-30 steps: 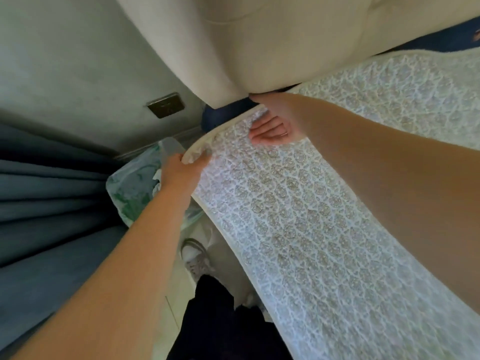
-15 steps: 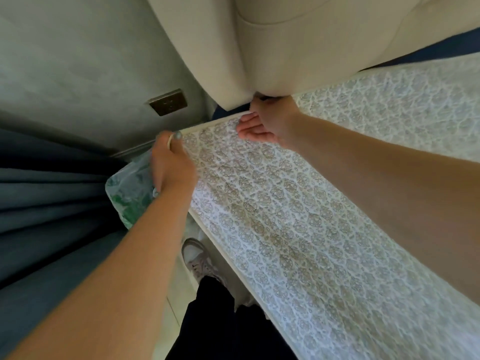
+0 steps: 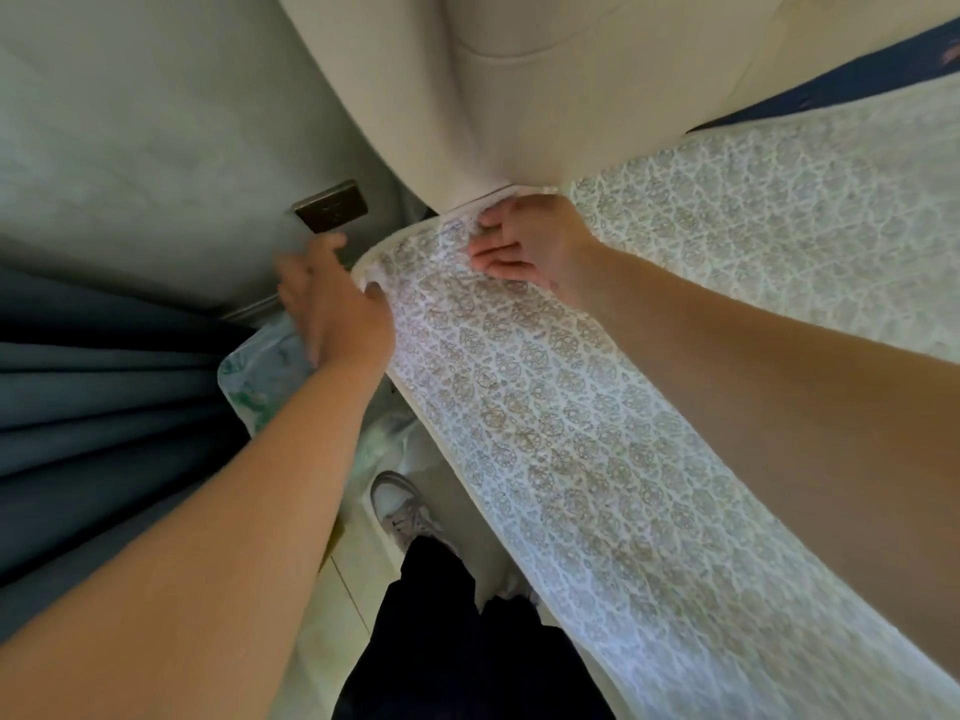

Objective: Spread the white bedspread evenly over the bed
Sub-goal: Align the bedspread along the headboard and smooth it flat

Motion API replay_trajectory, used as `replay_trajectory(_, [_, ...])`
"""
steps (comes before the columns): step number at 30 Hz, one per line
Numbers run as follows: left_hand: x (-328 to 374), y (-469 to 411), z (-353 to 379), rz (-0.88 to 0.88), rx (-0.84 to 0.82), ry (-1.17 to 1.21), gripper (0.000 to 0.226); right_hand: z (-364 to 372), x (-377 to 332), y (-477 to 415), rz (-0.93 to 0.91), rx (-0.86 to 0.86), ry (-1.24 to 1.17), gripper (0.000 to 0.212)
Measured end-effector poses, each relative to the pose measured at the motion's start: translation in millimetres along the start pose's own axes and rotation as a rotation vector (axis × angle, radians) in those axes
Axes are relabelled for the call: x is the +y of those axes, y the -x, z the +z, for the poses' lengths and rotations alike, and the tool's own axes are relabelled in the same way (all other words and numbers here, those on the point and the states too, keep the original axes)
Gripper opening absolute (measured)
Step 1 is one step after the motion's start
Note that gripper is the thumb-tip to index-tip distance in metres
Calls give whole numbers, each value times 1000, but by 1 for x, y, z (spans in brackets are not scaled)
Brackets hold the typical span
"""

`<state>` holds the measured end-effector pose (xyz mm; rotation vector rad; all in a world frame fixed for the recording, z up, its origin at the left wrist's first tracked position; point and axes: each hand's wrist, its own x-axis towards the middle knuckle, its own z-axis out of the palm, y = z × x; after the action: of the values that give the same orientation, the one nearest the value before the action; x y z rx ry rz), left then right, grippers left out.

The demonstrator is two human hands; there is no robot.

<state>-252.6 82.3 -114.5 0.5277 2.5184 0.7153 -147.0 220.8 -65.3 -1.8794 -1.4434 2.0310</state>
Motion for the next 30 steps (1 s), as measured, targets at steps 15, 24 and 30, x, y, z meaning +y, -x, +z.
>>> replay_trajectory(15, [86, 132, 52, 758, -317, -156, 37, -175, 88, 59, 1, 290, 161, 26])
replay_trajectory(24, [176, 140, 111, 906, -460, -350, 37, -289, 96, 58, -90, 293, 290, 19])
replay_trajectory(30, [234, 102, 166, 943, -561, -359, 45, -336, 57, -4, -195, 427, 251, 24])
